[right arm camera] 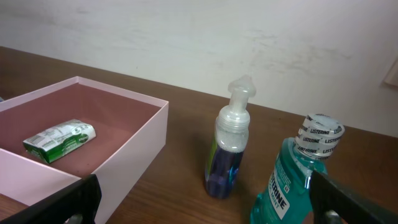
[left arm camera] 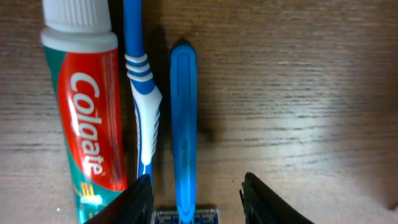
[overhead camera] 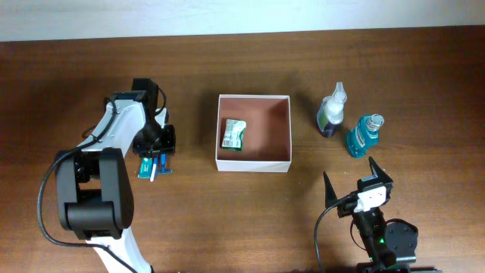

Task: Pack container
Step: 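Grasp the blue razor with the left gripper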

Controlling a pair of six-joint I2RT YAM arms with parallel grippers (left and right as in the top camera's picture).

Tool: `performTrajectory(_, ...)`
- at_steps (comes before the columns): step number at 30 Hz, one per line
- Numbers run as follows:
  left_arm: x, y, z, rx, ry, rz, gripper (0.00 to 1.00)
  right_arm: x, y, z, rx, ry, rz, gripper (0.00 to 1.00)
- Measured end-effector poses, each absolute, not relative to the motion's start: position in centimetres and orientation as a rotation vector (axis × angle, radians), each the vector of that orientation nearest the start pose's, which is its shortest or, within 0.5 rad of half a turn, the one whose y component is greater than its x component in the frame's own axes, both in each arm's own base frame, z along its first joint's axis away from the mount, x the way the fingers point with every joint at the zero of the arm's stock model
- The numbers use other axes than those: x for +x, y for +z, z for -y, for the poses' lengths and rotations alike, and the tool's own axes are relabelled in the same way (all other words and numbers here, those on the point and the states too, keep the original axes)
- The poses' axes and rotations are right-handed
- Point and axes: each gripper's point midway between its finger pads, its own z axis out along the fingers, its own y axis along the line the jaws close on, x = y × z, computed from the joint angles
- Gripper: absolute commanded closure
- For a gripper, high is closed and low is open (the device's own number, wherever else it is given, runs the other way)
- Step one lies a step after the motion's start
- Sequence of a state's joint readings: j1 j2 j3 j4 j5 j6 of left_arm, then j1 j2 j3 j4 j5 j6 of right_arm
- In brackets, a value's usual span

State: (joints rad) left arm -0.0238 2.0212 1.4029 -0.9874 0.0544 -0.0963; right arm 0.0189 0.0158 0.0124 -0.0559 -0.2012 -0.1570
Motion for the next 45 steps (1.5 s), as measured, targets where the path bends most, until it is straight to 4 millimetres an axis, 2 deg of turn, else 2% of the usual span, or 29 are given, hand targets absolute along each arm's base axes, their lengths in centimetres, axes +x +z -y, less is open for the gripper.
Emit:
performTrajectory(11,35.53,0.07,1.75,-0.117,-0.08,-3.177,0.55,24.26,16.25,-3.89,-0.296,0.058,-1.602,0.02)
performTrajectory(13,35.52,0.06,1.76,-0.117,-0.081,-3.177,0.59,24.25,16.24,-3.89,-0.296,0.058,-1.603,0.02)
performTrajectory(15,35.61,0.07,1.81,-0.115,-0.086,-3.174,0.69,24.26,16.25,-3.89,-0.296,0.057,-1.602,0.02)
performTrajectory(17,35.62,0.07,1.82,-0.107,-0.086,-3.173,0.72,24.25,16.24,-3.89,-0.296,0.058,-1.603,0.02)
performTrajectory(24,35.69,0.07,1.82,-0.107,-0.087,-3.17,0.74,24.26,16.25,-3.89,-0.296,0.058,-1.602,0.02)
performTrajectory(25,35.69,0.07,1.82,-0.107,-0.087,-3.17,0.78,24.25,16.24,-3.89,-0.296,0.057,-1.602,0.02)
performTrajectory(27,35.69,0.07,1.82,-0.109,-0.087,-3.17,0.82,24.26,16.25,-3.89,-0.296,0.058,-1.602,0.02)
performTrajectory(35,35.69,0.07,1.82,-0.105,-0.087,-3.17,0.85,24.25,16.24,-3.89,-0.296,0.057,-1.602,0.02)
performTrajectory(39,35.69,0.07,1.82,-0.105,-0.087,-3.17,0.91,24.25,16.25,-3.89,-0.296,0.058,-1.602,0.02)
performTrajectory(45,35.69,0.07,1.82,-0.125,-0.087,-3.17,0.94,24.26,16.25,-3.89,-0.296,0.057,-1.602,0.01)
